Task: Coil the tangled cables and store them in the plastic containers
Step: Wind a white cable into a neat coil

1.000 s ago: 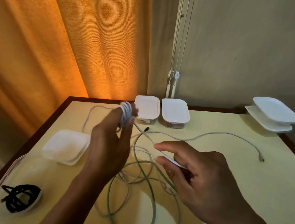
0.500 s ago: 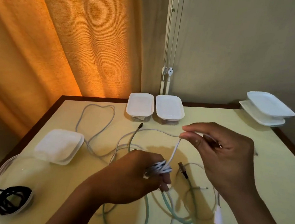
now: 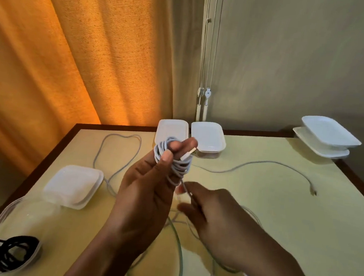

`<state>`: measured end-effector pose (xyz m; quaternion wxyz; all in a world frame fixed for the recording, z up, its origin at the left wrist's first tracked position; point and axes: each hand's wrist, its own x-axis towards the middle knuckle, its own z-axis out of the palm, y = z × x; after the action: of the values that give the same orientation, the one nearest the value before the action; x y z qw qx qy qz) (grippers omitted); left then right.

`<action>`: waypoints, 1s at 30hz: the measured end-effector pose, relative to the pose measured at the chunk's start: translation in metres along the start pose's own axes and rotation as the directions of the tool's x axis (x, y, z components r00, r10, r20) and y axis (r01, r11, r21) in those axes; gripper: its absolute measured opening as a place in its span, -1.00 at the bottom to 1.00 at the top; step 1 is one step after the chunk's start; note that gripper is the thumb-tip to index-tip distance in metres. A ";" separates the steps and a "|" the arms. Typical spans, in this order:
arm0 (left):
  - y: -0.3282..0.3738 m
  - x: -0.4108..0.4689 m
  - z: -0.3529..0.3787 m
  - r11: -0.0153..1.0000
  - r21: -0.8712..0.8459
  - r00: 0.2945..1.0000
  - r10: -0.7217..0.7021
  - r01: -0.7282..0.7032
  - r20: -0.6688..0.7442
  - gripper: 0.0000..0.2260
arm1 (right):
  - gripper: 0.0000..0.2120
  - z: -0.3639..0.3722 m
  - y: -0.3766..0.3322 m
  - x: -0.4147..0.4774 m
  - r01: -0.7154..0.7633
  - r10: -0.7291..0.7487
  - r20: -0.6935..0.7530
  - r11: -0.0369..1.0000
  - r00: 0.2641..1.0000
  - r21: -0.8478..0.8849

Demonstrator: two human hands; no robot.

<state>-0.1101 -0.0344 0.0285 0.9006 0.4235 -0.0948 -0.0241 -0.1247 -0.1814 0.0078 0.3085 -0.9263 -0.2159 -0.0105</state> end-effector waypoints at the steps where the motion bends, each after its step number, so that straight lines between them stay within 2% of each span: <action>1: -0.002 0.001 -0.003 0.998 0.055 1.000 0.011 -0.010 -0.029 -0.74 | -0.78 -0.002 -0.006 -0.004 -0.029 0.033 0.068 0.998 0.997 -0.055; 3: -0.002 0.003 -0.012 0.955 0.285 0.993 0.106 -0.086 -0.059 -0.76 | -0.85 -0.008 -0.015 -0.011 -0.032 0.050 0.146 0.992 0.988 -0.123; 5: -0.001 0.006 -0.027 0.858 0.501 0.989 0.145 -0.111 -0.029 -0.77 | -0.83 -0.017 -0.025 -0.017 0.012 0.012 0.135 0.984 0.991 -0.180; 6: 0.002 0.007 -0.033 0.819 0.568 0.995 0.096 -0.081 0.003 -0.77 | -0.79 -0.022 -0.027 -0.018 0.046 -0.027 0.092 0.976 0.995 -0.212; 8: 0.006 0.006 -0.043 0.710 0.704 0.988 -0.094 -0.022 0.126 -0.73 | -0.73 -0.030 -0.020 -0.016 0.151 -0.173 -0.045 0.939 0.984 -0.310; 11: 0.017 0.001 -0.039 0.590 0.807 0.898 -0.374 0.038 0.231 -0.68 | -0.79 -0.038 0.003 -0.014 0.211 -0.315 -0.260 0.908 0.913 -0.361; 14: 0.021 0.001 -0.034 0.614 0.785 0.846 -0.459 0.082 0.271 -0.81 | -0.90 -0.047 0.023 -0.013 0.204 -0.260 -0.431 0.964 0.864 -0.171; 16: 0.021 0.001 -0.030 0.616 0.783 0.842 -0.465 0.087 0.272 -0.83 | -0.87 -0.047 0.026 -0.011 0.198 -0.179 -0.454 0.980 0.873 -0.005; 19: 0.018 -0.002 -0.023 0.617 0.782 0.823 -0.487 0.086 0.294 -0.86 | -0.85 -0.035 0.025 -0.009 0.126 -0.023 -0.302 0.937 0.953 0.326; 21: 0.018 -0.003 -0.018 0.627 0.775 0.817 -0.486 0.078 0.311 -0.89 | -0.84 -0.026 0.023 -0.008 0.023 0.070 -0.161 0.858 0.984 0.514; 23: 0.017 -0.002 -0.016 0.650 0.755 0.851 -0.442 0.084 0.285 -0.91 | -0.86 -0.023 0.023 -0.009 -0.005 0.108 -0.126 0.777 0.986 0.630; 26: 0.014 -0.001 -0.015 0.725 0.675 0.917 -0.350 0.136 0.191 -0.92 | -0.87 -0.021 0.019 -0.009 -0.001 0.177 -0.170 0.697 0.969 0.717; 30: 0.001 -0.008 -0.007 0.786 0.618 0.987 -0.122 0.034 0.101 -0.94 | -0.86 -0.015 0.015 -0.005 0.017 0.220 -0.224 0.675 0.950 0.737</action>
<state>-0.1164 -0.0277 0.0237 0.7038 0.6939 -0.1405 -0.0579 -0.1215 -0.2028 0.0112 0.6809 -0.7240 -0.1013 -0.0437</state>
